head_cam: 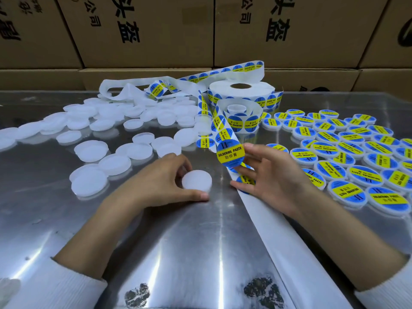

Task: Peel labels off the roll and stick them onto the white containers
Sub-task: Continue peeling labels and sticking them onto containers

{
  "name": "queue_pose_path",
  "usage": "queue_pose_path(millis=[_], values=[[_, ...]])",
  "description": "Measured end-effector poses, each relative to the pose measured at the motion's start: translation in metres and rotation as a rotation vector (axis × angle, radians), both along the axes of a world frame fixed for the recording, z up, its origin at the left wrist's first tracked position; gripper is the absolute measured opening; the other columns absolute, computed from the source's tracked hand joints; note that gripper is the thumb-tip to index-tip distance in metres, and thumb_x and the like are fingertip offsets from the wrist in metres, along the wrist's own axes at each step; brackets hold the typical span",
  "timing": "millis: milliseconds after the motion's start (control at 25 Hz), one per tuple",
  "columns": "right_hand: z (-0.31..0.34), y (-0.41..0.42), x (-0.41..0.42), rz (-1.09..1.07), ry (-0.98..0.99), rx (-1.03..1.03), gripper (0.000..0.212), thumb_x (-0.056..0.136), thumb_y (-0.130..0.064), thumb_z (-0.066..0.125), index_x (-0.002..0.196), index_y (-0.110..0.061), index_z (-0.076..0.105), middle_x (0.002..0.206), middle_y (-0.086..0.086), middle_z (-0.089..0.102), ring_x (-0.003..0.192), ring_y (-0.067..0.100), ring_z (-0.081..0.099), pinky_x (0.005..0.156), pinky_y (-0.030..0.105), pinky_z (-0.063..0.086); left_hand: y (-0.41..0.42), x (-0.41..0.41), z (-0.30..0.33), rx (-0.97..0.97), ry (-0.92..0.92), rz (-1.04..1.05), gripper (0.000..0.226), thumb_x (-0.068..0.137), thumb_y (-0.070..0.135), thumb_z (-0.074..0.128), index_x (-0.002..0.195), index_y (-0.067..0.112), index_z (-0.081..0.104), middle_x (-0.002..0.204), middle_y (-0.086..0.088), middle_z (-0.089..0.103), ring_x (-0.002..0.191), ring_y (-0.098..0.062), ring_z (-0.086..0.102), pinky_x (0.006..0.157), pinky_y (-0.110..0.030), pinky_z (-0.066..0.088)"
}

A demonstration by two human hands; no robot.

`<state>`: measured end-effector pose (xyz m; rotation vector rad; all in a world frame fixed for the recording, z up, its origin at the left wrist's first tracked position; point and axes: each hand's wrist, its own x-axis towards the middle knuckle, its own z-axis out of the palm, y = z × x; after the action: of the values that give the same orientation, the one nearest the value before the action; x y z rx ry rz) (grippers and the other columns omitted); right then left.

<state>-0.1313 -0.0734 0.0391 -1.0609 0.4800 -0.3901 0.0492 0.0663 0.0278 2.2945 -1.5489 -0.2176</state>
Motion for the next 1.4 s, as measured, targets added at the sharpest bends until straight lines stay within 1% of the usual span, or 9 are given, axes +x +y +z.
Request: queue_pose_path(millis=[80, 160, 320, 440, 600, 680, 880, 1320, 1400], values=[[-0.002, 0.001, 0.002, -0.011, 0.015, 0.009, 0.019, 0.067, -0.031, 0.063, 0.085, -0.024, 0.063, 0.093, -0.003, 0.067, 0.105, 0.017, 0.059, 0.086, 0.041, 0.051, -0.002, -0.001, -0.002, -0.08, 0.027, -0.012, 0.054, 0.054, 0.07, 0.073, 0.09, 0.036, 0.054, 0.09, 0.017, 0.052, 0.08, 0.008, 0.05, 0.068, -0.013, 0.04], [-0.003, 0.002, 0.002, -0.012, 0.014, 0.022, 0.019, 0.066, -0.031, 0.064, 0.084, -0.025, 0.064, 0.093, -0.004, 0.067, 0.106, 0.017, 0.059, 0.087, 0.04, 0.05, -0.006, -0.007, -0.004, -0.227, 0.011, -0.066, 0.047, 0.061, 0.058, 0.078, 0.095, 0.037, 0.053, 0.092, 0.02, 0.053, 0.085, 0.015, 0.046, 0.069, -0.008, 0.036], [-0.005, 0.003, 0.003, 0.012, 0.012, 0.007, 0.026, 0.069, -0.03, 0.065, 0.093, -0.022, 0.067, 0.109, 0.0, 0.069, 0.114, 0.018, 0.058, 0.099, 0.041, 0.045, -0.012, -0.023, -0.004, -0.462, -0.022, -0.151, 0.058, 0.064, 0.048, 0.076, 0.113, 0.024, 0.058, 0.102, 0.011, 0.056, 0.086, 0.008, 0.046, 0.073, -0.015, 0.037], [-0.008, 0.004, 0.005, 0.024, 0.019, -0.036, 0.032, 0.074, -0.027, 0.065, 0.103, -0.015, 0.068, 0.119, 0.007, 0.067, 0.111, 0.019, 0.06, 0.1, 0.041, 0.047, -0.013, -0.03, -0.002, -0.544, -0.029, -0.162, 0.061, 0.064, 0.046, 0.08, 0.116, 0.02, 0.06, 0.1, 0.008, 0.056, 0.085, 0.009, 0.047, 0.073, -0.011, 0.034], [-0.007, 0.005, 0.006, 0.02, 0.025, -0.058, 0.031, 0.071, -0.026, 0.067, 0.099, -0.013, 0.07, 0.105, 0.007, 0.072, 0.095, 0.017, 0.066, 0.09, 0.034, 0.051, -0.013, -0.035, 0.001, -0.567, -0.039, -0.175, 0.06, 0.064, 0.046, 0.082, 0.114, 0.018, 0.062, 0.098, 0.006, 0.057, 0.085, 0.008, 0.048, 0.073, -0.008, 0.032], [-0.008, 0.005, 0.006, 0.01, 0.036, -0.073, 0.03, 0.072, -0.025, 0.067, 0.098, -0.012, 0.07, 0.103, 0.008, 0.072, 0.094, 0.017, 0.066, 0.091, 0.035, 0.051, -0.013, -0.036, 0.001, -0.566, -0.042, -0.162, 0.06, 0.064, 0.045, 0.083, 0.113, 0.019, 0.061, 0.099, 0.006, 0.058, 0.086, 0.01, 0.047, 0.072, -0.007, 0.031], [-0.008, 0.006, 0.006, -0.014, 0.045, -0.082, 0.028, 0.084, -0.019, 0.062, 0.109, -0.006, 0.066, 0.107, 0.011, 0.071, 0.095, 0.018, 0.067, 0.087, 0.032, 0.053, -0.013, -0.038, 0.002, -0.56, -0.031, -0.133, 0.059, 0.064, 0.051, 0.079, 0.112, 0.022, 0.062, 0.1, 0.009, 0.058, 0.089, 0.006, 0.05, 0.072, -0.007, 0.032], [-0.007, 0.012, 0.006, -0.082, -0.01, -0.085, 0.008, 0.087, -0.014, 0.061, 0.09, -0.01, 0.067, 0.083, 0.003, 0.075, 0.072, 0.009, 0.07, 0.062, 0.02, 0.056, -0.013, -0.044, 0.004, -0.605, -0.034, -0.077, 0.056, 0.061, 0.061, 0.074, 0.103, 0.025, 0.063, 0.092, 0.014, 0.059, 0.084, 0.01, 0.05, 0.07, -0.005, 0.031], [-0.007, 0.013, 0.007, -0.09, -0.005, -0.096, 0.007, 0.087, -0.015, 0.061, 0.089, -0.011, 0.066, 0.081, 0.002, 0.074, 0.07, 0.008, 0.069, 0.061, 0.019, 0.055, -0.013, -0.044, 0.004, -0.608, -0.039, -0.076, 0.057, 0.061, 0.062, 0.074, 0.103, 0.024, 0.064, 0.092, 0.014, 0.06, 0.083, 0.01, 0.05, 0.069, -0.005, 0.031]])
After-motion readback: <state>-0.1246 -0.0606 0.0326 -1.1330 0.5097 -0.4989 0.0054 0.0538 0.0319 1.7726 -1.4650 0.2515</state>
